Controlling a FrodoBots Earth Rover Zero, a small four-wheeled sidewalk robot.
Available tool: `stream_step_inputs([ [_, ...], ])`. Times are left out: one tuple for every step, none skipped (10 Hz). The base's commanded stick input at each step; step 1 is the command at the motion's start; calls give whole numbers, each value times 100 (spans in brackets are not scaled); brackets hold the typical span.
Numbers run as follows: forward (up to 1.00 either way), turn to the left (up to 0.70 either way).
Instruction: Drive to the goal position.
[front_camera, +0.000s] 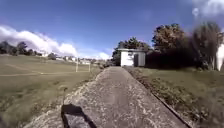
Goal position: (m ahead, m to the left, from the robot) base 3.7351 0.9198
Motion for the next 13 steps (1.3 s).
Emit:
stream_step_inputs([
  [100, 0],
  [100, 0],
  [100, 0],
  [100, 0],
  [100, 0],
  [100, 0],
  [100, -8],
  [100, -15],
  [100, -30],
  [100, -19],
  [100, 0],
  [100, 0],
  [100, 0],
])
